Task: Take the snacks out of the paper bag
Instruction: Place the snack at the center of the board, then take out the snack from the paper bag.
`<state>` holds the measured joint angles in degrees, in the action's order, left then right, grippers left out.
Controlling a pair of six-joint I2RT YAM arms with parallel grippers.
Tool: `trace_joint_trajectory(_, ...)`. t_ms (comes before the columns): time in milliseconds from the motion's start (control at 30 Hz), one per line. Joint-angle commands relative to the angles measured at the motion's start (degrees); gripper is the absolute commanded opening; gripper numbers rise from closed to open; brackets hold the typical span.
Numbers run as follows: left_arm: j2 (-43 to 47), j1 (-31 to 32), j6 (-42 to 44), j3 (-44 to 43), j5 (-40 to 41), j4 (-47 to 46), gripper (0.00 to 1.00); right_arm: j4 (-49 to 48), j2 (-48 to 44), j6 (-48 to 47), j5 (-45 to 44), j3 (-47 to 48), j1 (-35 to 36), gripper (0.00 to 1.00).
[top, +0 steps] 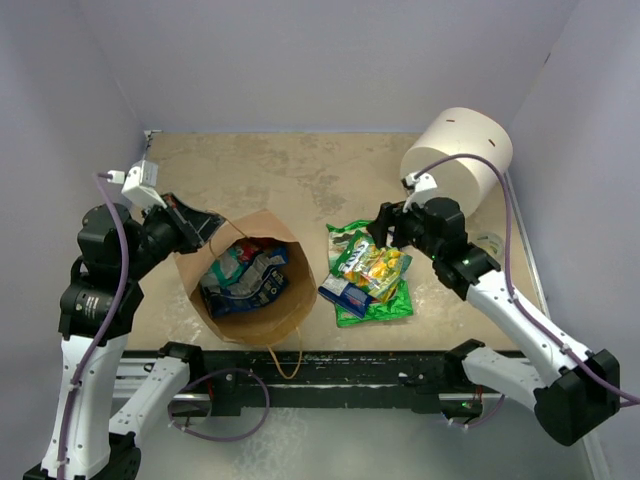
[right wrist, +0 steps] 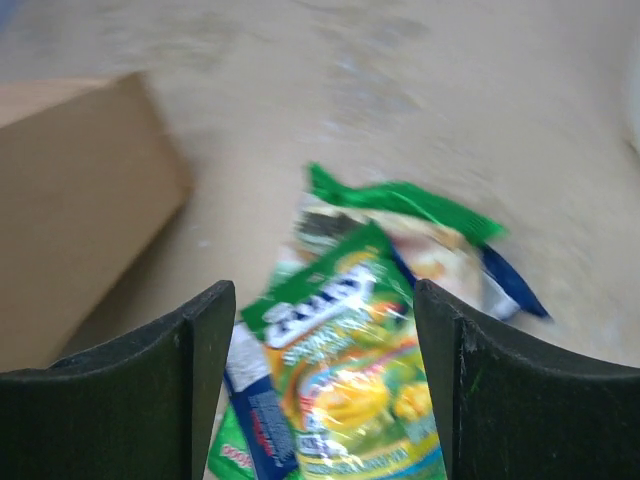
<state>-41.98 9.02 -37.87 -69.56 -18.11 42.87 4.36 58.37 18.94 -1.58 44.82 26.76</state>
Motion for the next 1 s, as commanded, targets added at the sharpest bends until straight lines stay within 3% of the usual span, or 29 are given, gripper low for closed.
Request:
trace_joint_trajectory(0,0.9,0.0,0.8,0.2,-3.2,-4.9,0.00,-13.2,-2.5,-14.1,22.6,3.9,6.2,0.74)
trace_joint_trajectory(167,1.3,0.0,-0.3,1.2,-6.1,-6.0,0.00,-17.2,0.6,-25.0,25.0,6.6,22.3,0.74)
trace_joint_trajectory(433,0.7,0.0,-1.3,1.4,-7.4,-8.2,0.00,-23.7,11.3,-21.8,8.3,8.8,42.6,0.72)
trace_joint_trajectory(567,0.1,0.0,-1.8,0.8,-7.6,-8.7,0.00,-23.0,17.4,-18.7,-0.5,11.2,46.8,0.68)
trace_joint_trajectory(767,-0.1,0.0,-2.7,1.1,-10.3,-9.1,0.00,-25.1,19.4,-19.6,-14.8,10.0,50.6,0.71)
trace_joint_trajectory(967,-0.2,0.0,-4.9,2.7,-15.8,-12.6,0.00,-18.8,25.3,-7.7,-26.8,15.0,50.6,0.69)
